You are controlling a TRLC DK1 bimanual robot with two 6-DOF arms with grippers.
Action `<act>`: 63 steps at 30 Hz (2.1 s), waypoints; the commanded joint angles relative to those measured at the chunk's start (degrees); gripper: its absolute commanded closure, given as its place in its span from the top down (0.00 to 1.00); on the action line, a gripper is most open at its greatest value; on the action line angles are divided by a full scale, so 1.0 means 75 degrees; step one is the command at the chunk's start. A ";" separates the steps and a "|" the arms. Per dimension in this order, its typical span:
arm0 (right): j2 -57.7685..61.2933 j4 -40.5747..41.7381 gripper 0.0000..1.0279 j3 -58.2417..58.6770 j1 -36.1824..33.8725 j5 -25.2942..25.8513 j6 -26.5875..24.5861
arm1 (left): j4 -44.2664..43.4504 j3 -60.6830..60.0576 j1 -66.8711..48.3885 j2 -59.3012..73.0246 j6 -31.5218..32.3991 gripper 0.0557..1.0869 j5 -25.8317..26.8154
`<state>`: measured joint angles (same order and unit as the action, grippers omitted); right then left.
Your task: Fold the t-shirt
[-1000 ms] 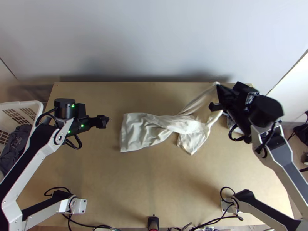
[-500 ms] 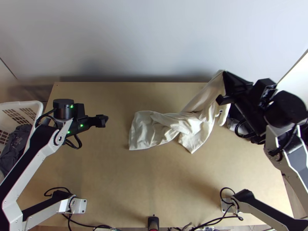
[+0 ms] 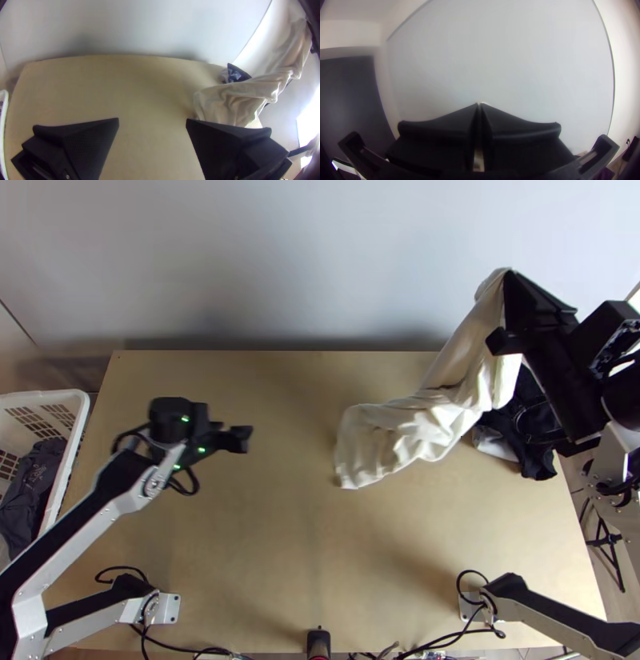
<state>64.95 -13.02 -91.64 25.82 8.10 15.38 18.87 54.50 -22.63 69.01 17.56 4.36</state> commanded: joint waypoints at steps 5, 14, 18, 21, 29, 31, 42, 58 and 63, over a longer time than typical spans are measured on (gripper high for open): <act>0.0258 -0.0538 0.03 -0.0321 0.0248 0.0022 0.0387 | -0.3536 -0.0692 -0.2162 0.1181 0.0178 0.95 -0.0206; 0.0270 -0.1511 0.03 -0.0110 0.0365 -0.0048 0.0727 | -0.5470 -0.0739 -0.3709 0.3126 -0.0842 0.95 -0.0206; 0.0282 -0.1780 0.03 -0.0192 0.0365 -0.0166 0.0821 | -0.6184 -0.0458 -0.4131 0.4052 -0.1299 0.95 -0.0312; 0.0282 -0.2015 0.03 -0.0321 0.0342 -0.0259 0.0903 | -0.6489 -0.0013 -0.4213 0.4509 -0.1603 0.95 -0.0523; 0.0165 -0.2554 0.03 -0.0555 -0.0068 -0.0822 0.1489 | -0.7227 0.1183 -0.4248 0.5576 -0.2705 0.95 -0.1132; 0.0118 -0.2683 0.03 -0.0602 -0.0092 -0.0927 0.1512 | -0.7485 0.1323 -0.4330 0.5857 -0.2939 0.95 -0.1191; 0.0211 -0.3128 0.03 -0.1575 -0.0549 -0.1209 0.1794 | -0.7602 0.1780 -0.4658 0.6478 -0.3736 0.95 -0.1355; -0.0281 -0.3397 0.03 -0.1259 -0.0724 -0.1548 0.2098 | -0.7942 0.2647 -0.4072 0.6583 -0.4017 0.03 -0.2761; -0.0328 -0.3397 0.03 -0.1177 -0.0736 -0.1548 0.2075 | -0.7942 0.1780 -0.4084 0.5669 -0.4275 0.03 -0.2785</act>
<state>63.40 -38.30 -101.51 20.49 -3.36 30.89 -40.07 72.40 -53.98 117.27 -12.75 -15.66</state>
